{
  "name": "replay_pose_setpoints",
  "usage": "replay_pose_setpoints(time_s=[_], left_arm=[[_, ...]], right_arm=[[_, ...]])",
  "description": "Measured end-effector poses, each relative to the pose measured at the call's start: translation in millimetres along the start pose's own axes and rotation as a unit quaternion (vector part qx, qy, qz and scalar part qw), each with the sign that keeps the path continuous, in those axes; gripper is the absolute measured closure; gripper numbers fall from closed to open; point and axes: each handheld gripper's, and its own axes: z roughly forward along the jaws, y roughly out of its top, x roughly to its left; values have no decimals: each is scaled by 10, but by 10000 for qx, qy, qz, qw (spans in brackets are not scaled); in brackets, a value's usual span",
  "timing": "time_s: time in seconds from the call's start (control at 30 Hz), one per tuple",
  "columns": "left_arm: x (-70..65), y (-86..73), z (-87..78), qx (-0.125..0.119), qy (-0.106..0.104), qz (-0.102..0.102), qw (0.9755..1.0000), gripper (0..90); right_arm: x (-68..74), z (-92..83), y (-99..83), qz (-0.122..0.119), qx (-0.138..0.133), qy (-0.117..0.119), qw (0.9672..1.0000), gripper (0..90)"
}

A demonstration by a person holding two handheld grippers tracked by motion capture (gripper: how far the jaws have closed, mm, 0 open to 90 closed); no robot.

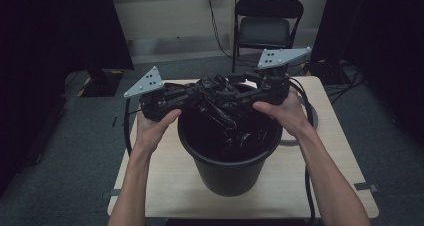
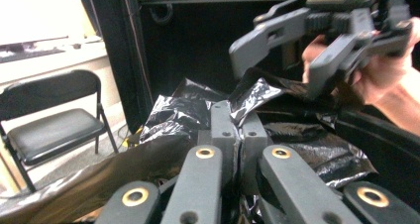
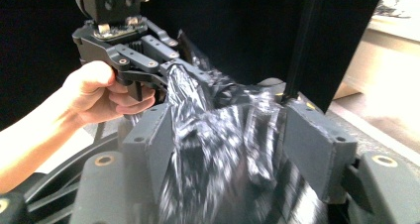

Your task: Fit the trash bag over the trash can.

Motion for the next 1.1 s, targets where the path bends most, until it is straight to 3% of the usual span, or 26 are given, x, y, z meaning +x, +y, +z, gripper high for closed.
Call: replay_pose_setpoints(time_s=[0.03, 0.1, 0.13, 0.27, 0.37, 0.43, 0.63, 0.77, 0.87, 1.1], left_arm=[[-9, 14, -1, -54, -23, 1, 10000, 888], [-12, 33, -9, -168, -103, -41, 9998, 882], [-8, 37, -12, -206, -120, -74, 9997, 881], [-8, 17, -14, -262, -5, -142, 9996, 843], [8, -7, -51, -414, 253, -318, 9983, 582], [26, -31, -106, -495, 417, -316, 9974, 468], [121, -118, -244, -740, 593, -609, 9936, 301], [106, -133, -277, -793, 666, -589, 9929, 273], [104, -144, -275, -623, 680, -549, 9942, 278], [123, -293, -231, -249, 448, -529, 9973, 346]], right_arm=[[5, 25, 5, -21, 27, 66, 10000, 479], [16, 67, -9, -46, 131, 213, 9997, 559], [26, 87, -23, -78, 229, 244, 9994, 689], [56, 104, -66, -176, 302, 367, 9987, 900], [60, 66, -54, -184, 260, 236, 9992, 900], [57, 17, -49, -200, 218, 119, 9995, 900], [31, -129, -106, -187, 140, -94, 9997, 900], [-1, -182, -146, -113, 74, -286, 9995, 900], [-41, -236, -148, -59, -4, -446, 9990, 897], [-137, -396, -180, 125, -182, -841, 9962, 727]])
